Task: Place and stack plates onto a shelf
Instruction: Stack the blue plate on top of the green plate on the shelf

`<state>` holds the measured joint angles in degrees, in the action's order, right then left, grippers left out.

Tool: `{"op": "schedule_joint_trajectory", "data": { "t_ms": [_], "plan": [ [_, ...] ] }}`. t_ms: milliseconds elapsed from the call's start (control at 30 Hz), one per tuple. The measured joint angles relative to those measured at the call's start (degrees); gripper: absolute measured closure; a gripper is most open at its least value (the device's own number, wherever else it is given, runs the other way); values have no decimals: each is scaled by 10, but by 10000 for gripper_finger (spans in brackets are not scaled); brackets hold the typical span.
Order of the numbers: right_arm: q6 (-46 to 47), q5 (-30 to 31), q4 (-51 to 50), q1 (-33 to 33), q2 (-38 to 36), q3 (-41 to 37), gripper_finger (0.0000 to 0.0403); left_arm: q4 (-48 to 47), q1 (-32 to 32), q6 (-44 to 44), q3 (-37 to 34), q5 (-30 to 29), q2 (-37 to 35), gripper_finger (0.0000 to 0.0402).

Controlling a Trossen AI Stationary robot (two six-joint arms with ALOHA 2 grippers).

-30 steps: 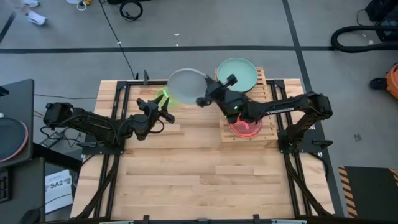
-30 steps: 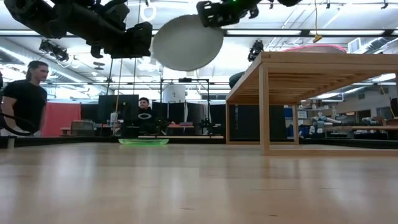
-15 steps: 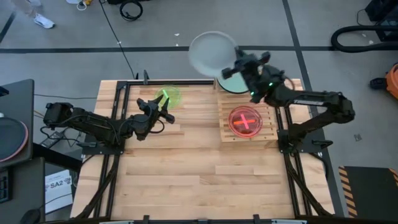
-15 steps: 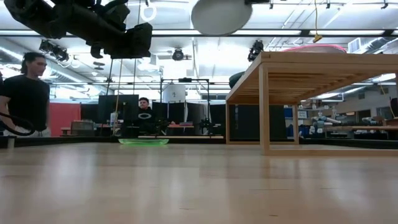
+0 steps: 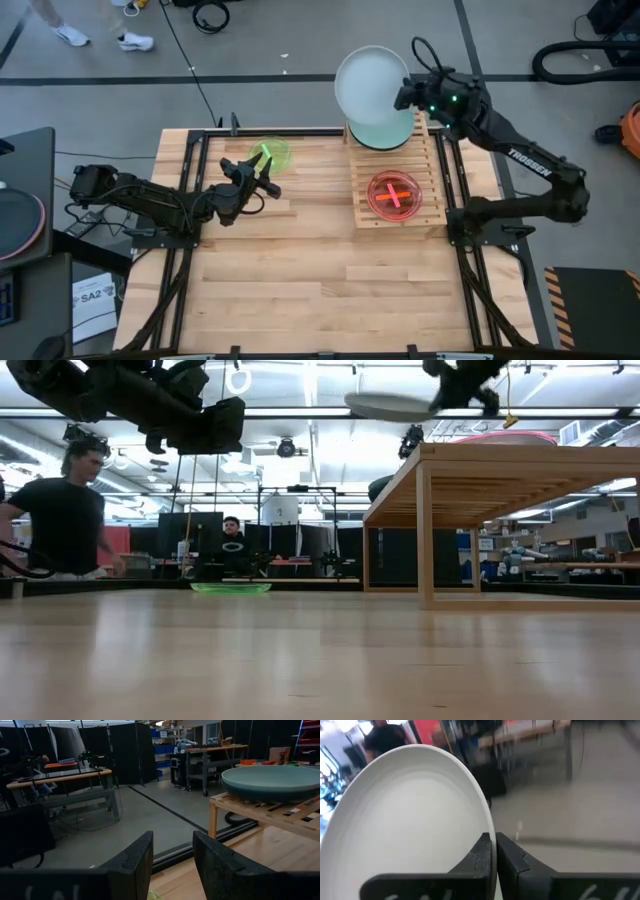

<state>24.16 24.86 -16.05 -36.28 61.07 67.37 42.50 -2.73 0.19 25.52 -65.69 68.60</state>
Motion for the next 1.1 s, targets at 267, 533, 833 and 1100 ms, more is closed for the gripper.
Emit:
{"op": "schedule_joint_trajectory", "data": {
  "t_ms": [267,533,833,1100],
  "plan": [
    [78,-141,-151,-97,6,0,387,0,0,3,0,0,0,257],
    [79,-175,-210,-129,8,0,387,-5,0,3,0,0,0,257],
    [77,-171,-245,-138,46,0,387,-7,0,4,0,0,0,257],
    [77,-173,-248,-156,84,0,386,-9,0,4,0,0,0,257]
  ]
}}
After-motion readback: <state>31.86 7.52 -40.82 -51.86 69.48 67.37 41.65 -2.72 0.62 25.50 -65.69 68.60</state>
